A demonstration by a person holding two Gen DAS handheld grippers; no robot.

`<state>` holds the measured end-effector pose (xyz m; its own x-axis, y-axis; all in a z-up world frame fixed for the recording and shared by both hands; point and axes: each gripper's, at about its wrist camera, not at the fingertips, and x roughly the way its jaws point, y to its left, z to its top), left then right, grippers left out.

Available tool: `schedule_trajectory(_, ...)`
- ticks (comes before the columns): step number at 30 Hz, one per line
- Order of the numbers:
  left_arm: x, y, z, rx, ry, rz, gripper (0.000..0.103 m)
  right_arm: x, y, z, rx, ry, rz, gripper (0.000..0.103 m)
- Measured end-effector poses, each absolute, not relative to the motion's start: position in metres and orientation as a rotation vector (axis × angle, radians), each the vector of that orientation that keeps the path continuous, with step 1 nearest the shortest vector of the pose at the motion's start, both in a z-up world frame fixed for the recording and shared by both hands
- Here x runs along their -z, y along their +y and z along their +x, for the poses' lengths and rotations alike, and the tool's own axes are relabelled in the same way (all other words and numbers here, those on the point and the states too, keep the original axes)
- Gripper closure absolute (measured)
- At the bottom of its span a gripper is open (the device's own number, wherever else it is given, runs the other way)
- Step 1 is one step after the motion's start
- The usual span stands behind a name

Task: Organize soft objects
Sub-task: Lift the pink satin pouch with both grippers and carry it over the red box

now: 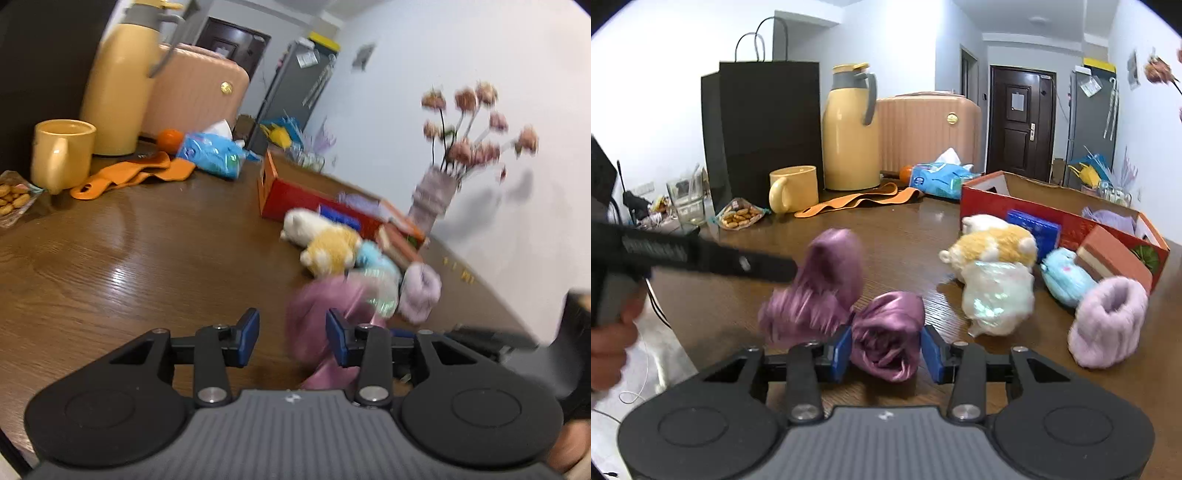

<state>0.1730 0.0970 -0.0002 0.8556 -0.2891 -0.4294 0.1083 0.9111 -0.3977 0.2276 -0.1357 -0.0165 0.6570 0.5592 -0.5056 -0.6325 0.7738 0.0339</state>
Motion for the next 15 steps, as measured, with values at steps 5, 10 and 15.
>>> schedule_trajectory(5,-0.011,0.096,0.169,0.254,0.434,-0.42,0.03,0.005,-0.132,0.22,-0.697,0.496,-0.146,0.058)
schedule_trajectory(10,0.013,0.075,0.183,0.212,0.568,-0.355,0.054,-0.003,-0.151,0.233,-0.678,0.511,0.015,0.049)
schedule_trajectory(15,0.027,0.075,0.182,0.215,0.601,-0.35,0.063,0.018,-0.143,0.258,-0.656,0.606,0.093,0.065)
